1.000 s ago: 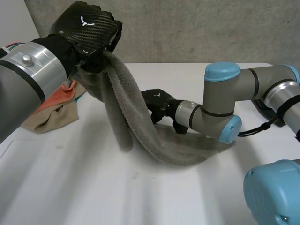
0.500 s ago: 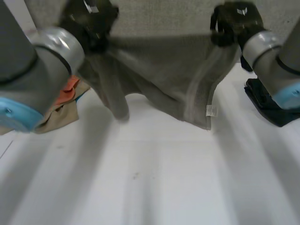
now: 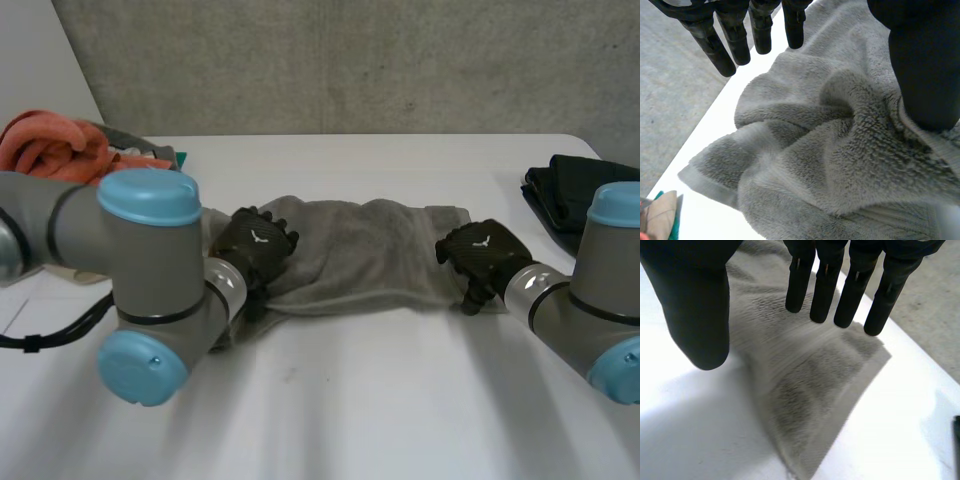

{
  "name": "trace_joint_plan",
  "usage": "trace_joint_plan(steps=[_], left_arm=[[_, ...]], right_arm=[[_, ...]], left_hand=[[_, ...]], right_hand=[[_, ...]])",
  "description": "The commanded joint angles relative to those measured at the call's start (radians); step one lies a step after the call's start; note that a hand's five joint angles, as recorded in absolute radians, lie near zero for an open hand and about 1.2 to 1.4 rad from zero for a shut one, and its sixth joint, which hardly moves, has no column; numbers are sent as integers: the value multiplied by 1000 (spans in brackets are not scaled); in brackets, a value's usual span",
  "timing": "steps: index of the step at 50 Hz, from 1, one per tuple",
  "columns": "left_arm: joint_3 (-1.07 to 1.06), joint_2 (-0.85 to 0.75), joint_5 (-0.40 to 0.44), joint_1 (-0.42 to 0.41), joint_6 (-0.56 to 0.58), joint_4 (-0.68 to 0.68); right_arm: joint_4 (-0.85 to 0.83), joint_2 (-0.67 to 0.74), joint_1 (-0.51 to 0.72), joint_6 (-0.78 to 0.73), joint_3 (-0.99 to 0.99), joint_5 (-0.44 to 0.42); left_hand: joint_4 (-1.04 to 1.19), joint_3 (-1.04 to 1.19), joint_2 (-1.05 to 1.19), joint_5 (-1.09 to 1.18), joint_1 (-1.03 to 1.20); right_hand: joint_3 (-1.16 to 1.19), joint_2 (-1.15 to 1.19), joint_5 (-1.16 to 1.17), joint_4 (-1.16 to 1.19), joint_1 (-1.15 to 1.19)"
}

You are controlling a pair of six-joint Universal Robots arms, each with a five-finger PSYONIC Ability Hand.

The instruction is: Fold the laundry.

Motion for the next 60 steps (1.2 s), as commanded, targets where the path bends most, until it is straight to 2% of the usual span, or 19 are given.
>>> trace_joint_plan(steps=[1, 8, 16, 20, 23, 28, 33, 44, 56, 60], left_arm=[[-153, 179, 6, 93, -91, 0], [-296, 290, 15, 170, -154, 2], [-385, 281, 71, 237, -234, -38], [-392, 244, 136, 280, -237, -57], [-388, 221, 158, 292, -236, -60], [-368, 169, 172, 289, -219, -49], [-345, 115, 152, 263, -191, -25], [-305, 62, 49, 207, -141, 78], [-282, 49, 20, 171, -108, 121], [-268, 36, 12, 174, -107, 126]], right_arm=[[30, -122, -47, 62, 8, 24], [113, -103, -108, 24, -37, -3], [301, -21, -160, -2, -118, -49], [279, 27, -180, -19, -117, -114], [242, 47, -189, -31, -112, -148], [159, 87, -199, -31, -101, -201], [117, 119, -191, -39, -103, -204], [22, 182, -170, -51, -130, -203], [-5, 231, -142, -33, -198, -174], [-30, 242, -139, -25, -213, -155]], left_hand=[[-26, -36, -36, -51, -37], [33, 24, 23, 8, 22], [367, 358, 358, 342, 357], [517, 508, 507, 492, 507], [491, 482, 481, 466, 481], [257, 248, 247, 232, 246], [195, 186, 185, 170, 184], [189, 180, 179, 164, 178], [189, 180, 179, 164, 178], [189, 180, 179, 164, 178]], right_hand=[[-97, -94, -78, -96, -96], [-94, -91, -75, -93, -93], [-6, -3, 13, -5, -5], [-3, 0, 16, -2, -2], [-3, 0, 16, -2, -2], [-67, -64, -48, -67, -66], [-65, -62, -45, -64, -64], [12, 15, 31, 12, 13], [135, 138, 154, 136, 136], [293, 296, 313, 294, 294]])
